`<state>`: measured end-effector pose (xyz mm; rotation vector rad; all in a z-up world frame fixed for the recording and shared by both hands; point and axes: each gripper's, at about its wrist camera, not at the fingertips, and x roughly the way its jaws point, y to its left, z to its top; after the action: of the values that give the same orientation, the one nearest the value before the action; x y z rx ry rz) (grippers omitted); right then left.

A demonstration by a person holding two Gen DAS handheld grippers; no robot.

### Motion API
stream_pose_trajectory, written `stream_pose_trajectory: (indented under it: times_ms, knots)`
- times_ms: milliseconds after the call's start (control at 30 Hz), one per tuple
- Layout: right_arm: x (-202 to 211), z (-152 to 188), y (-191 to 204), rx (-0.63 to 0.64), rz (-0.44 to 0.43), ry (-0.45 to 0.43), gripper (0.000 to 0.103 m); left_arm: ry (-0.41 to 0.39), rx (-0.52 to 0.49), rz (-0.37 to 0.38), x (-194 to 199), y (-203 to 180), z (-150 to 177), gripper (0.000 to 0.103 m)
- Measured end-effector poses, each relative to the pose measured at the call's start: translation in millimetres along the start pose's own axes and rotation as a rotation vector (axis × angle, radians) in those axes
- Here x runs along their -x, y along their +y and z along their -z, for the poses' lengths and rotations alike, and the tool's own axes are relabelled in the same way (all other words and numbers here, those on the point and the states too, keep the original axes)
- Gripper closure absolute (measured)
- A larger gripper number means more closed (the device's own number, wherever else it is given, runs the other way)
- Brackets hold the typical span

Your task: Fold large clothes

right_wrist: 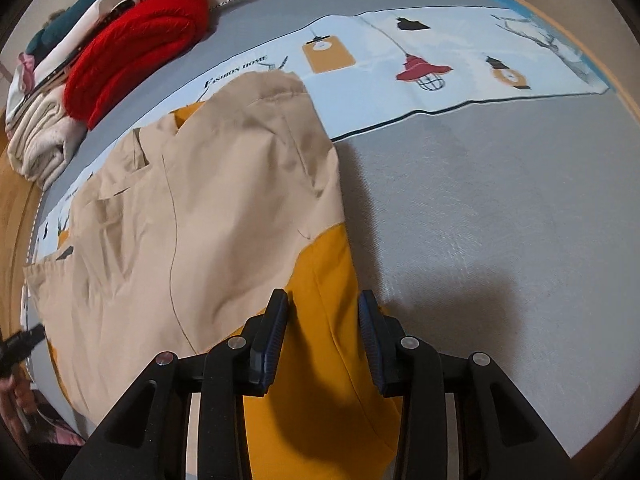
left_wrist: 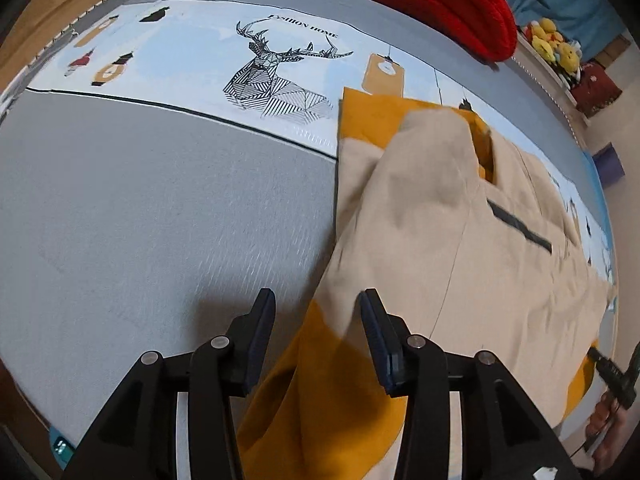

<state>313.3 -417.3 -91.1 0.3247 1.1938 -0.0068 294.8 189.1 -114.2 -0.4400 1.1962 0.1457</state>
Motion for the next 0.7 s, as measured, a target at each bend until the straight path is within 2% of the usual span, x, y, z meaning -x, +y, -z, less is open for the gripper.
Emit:
stream_pose_trajectory:
  times_ms: [133, 167, 233, 267, 300, 400, 433, 600, 700]
  knots:
    - [-1, -2, 12, 0.068, 0.013, -0.018, 0.067, 0.018, 0.008, 0.023, -16, -2, -10, 0.063]
    - [-1, -2, 15, 0.089, 0.02, -0.024, 0.078, 0.019, 0.005, 0.025, -18, -3, -11, 0.063]
    - [2, -1, 22, 0.144, 0.038, -0.048, 0.088, 0.026, -0.009, 0.034, -21, -6, -13, 0.067]
    - [5, -1, 25, 0.162, 0.041, -0.064, 0.092, 0.026, -0.018, 0.044, -22, -8, -14, 0.074]
    - [7, -1, 27, 0.171, 0.036, -0.075, 0.094, 0.027, -0.024, 0.054, -21, -9, -14, 0.086]
    - [16, -1, 33, 0.199, 0.031, -0.117, 0.097, 0.0, -0.045, 0.064, -13, -11, -16, 0.1]
    - [22, -3, 33, 0.194, 0.025, -0.144, 0.098, -0.02, -0.052, 0.06, -9, -12, -17, 0.101]
    - [66, -12, 32, 0.112, -0.049, -0.348, 0.099, -0.237, -0.044, 0.099, 38, -12, -25, 0.102]
    - [78, -21, 41, 0.111, -0.036, -0.449, 0.099, -0.344, -0.036, 0.094, 55, -15, -29, 0.102]
